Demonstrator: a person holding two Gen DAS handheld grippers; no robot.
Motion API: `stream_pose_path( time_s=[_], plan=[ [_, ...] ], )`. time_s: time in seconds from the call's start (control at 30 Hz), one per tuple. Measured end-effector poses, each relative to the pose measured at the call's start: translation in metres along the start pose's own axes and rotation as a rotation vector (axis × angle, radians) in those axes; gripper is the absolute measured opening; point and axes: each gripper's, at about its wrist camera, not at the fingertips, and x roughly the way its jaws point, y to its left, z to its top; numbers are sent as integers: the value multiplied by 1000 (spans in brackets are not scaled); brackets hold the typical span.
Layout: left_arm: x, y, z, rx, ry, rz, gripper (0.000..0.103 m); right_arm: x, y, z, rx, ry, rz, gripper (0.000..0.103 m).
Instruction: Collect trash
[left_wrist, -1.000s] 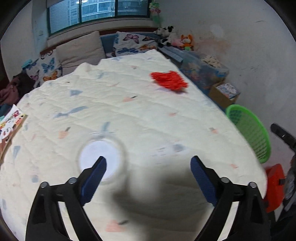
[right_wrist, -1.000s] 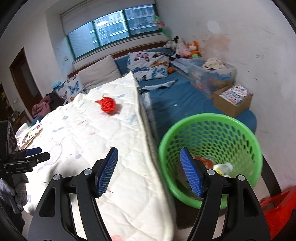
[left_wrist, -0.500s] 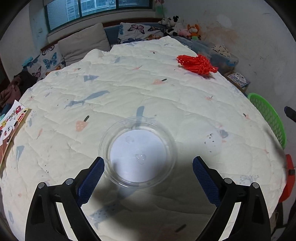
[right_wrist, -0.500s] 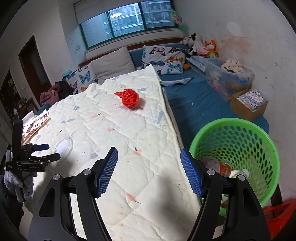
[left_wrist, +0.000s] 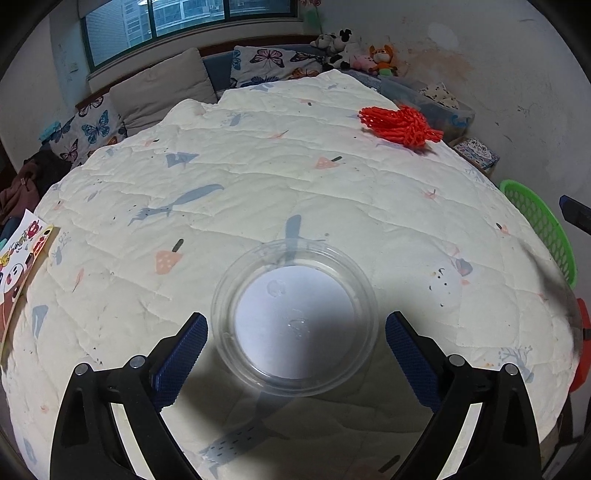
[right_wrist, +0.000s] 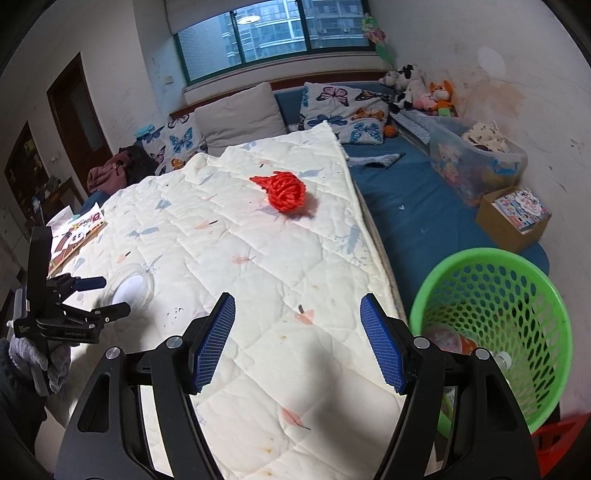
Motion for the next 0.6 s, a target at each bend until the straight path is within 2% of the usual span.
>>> stream_pose_path(
  time_s=[0.23, 0.5, 0.6],
  plan=[
    [3, 0, -4, 19, 16, -30, 94, 11, 8, 3, -12, 14, 14, 71],
    [11, 0, -5, 38, 33, -9, 94, 22, 16, 9, -42, 29, 15, 71],
    [10, -2, -6, 48, 14, 6, 93, 29, 20, 14, -59, 31, 20, 71]
  ],
)
